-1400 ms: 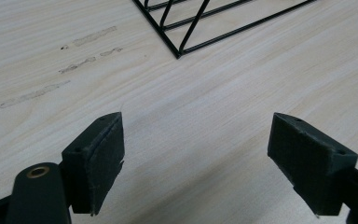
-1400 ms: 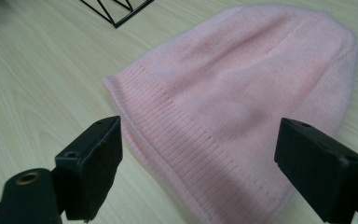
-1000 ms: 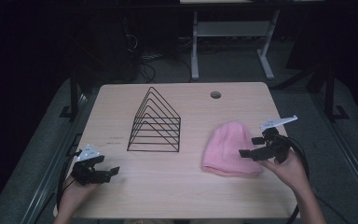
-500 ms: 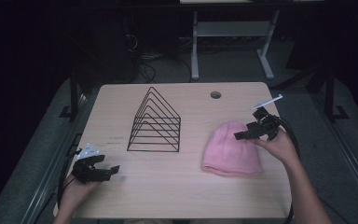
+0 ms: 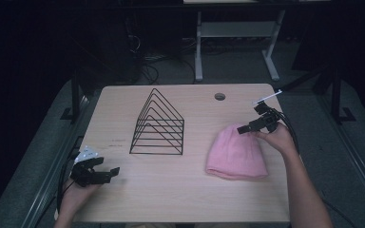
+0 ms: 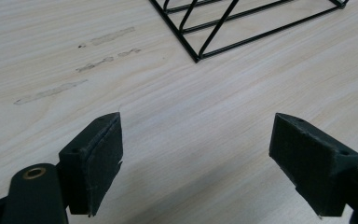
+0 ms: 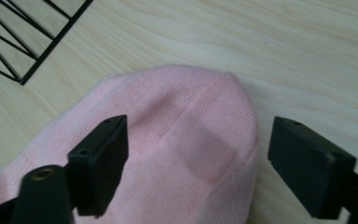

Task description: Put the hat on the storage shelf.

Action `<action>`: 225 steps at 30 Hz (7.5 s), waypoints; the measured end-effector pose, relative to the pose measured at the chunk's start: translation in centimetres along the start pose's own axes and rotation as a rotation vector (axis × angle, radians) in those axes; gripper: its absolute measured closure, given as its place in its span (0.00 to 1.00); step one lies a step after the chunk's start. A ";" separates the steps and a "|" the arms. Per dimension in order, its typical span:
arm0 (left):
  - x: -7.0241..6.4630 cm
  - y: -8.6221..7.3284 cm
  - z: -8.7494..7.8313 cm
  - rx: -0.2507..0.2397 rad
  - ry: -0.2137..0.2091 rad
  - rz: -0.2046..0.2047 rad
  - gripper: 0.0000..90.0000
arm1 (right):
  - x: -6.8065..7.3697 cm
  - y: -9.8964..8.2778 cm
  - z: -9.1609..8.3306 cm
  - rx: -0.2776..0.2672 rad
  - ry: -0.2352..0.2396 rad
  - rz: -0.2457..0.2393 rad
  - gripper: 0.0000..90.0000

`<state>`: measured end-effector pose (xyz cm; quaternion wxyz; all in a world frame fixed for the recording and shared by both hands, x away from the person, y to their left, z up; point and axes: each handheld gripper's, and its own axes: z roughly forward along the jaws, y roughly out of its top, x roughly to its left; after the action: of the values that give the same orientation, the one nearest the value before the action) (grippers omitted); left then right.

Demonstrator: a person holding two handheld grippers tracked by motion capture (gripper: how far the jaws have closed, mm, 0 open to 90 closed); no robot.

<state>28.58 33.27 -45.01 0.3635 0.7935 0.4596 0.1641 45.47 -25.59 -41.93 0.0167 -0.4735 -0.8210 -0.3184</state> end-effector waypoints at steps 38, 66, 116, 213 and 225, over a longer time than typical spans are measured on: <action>0.1 0.0 0.1 0.007 -0.001 0.007 0.20 | -2.4 -0.8 3.1 0.060 0.054 0.180 0.80; -0.3 -0.1 0.1 0.014 -0.020 0.023 0.20 | 1.8 -0.5 -2.4 -0.101 0.132 0.053 0.87; -4.0 10.7 -5.0 -0.079 -0.320 0.246 0.27 | 10.3 3.6 -14.5 -0.320 0.140 -0.284 0.88; -1.7 18.8 -2.6 -0.070 -0.465 0.218 0.92 | 27.3 18.7 -11.3 -0.377 0.344 -0.591 0.88; -0.3 19.2 -1.3 -0.031 -0.364 0.217 0.91 | 25.1 19.7 -8.9 -0.369 0.325 -0.536 0.87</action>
<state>39.38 27.56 -30.09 0.4328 0.8493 0.2956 0.0631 44.70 -4.26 -16.58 -0.0229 -0.1796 -0.8313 -0.5254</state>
